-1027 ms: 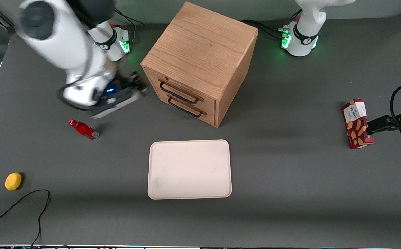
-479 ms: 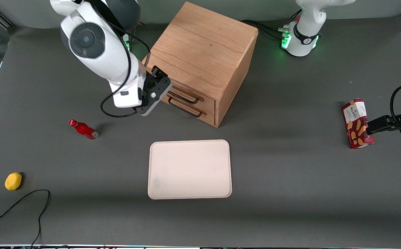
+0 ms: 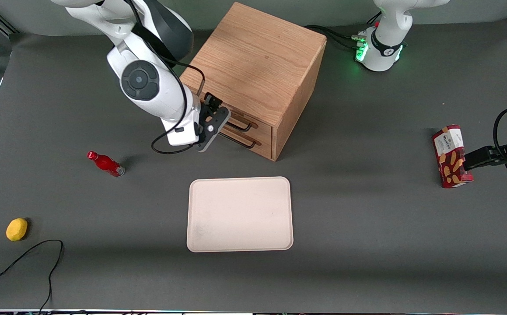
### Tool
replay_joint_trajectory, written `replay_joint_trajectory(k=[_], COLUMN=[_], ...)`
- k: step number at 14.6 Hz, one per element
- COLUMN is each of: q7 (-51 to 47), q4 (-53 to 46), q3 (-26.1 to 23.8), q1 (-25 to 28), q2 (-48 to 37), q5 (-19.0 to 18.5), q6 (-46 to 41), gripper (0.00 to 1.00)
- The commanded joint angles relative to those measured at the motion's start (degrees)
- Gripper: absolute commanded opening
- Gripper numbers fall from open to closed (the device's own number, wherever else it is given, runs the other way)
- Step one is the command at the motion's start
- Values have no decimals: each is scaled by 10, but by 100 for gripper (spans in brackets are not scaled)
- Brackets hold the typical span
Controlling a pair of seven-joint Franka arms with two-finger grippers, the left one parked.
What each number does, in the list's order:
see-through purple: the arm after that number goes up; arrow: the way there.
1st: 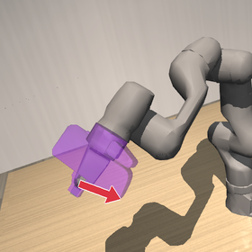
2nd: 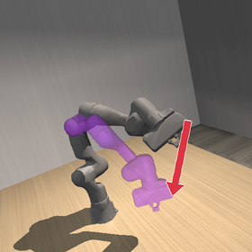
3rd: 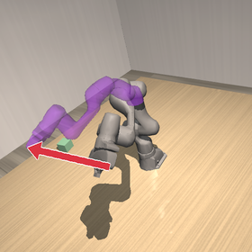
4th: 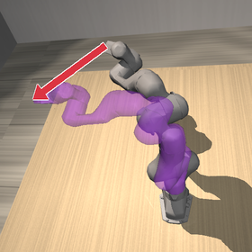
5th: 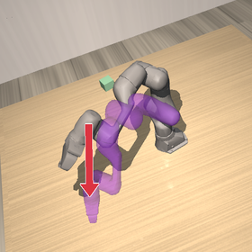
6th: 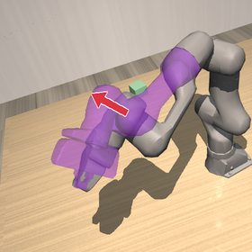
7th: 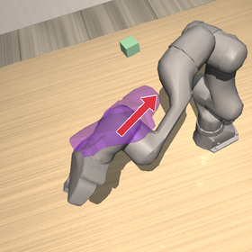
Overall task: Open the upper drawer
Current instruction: 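Hook the right gripper onto the upper drawer's black bar handle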
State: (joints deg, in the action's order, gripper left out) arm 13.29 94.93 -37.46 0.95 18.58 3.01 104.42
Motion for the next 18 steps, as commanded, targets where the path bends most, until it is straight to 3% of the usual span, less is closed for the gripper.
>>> replay_joint_trajectory(k=[1,9,18], q7=[16,16,81], q4=[45,90,60], q3=[-2,-2,39], q1=[-4,4,-2], q2=[-10,-3,22], q5=[14,9,0], q6=[53,142,147], gripper=[100,100,100])
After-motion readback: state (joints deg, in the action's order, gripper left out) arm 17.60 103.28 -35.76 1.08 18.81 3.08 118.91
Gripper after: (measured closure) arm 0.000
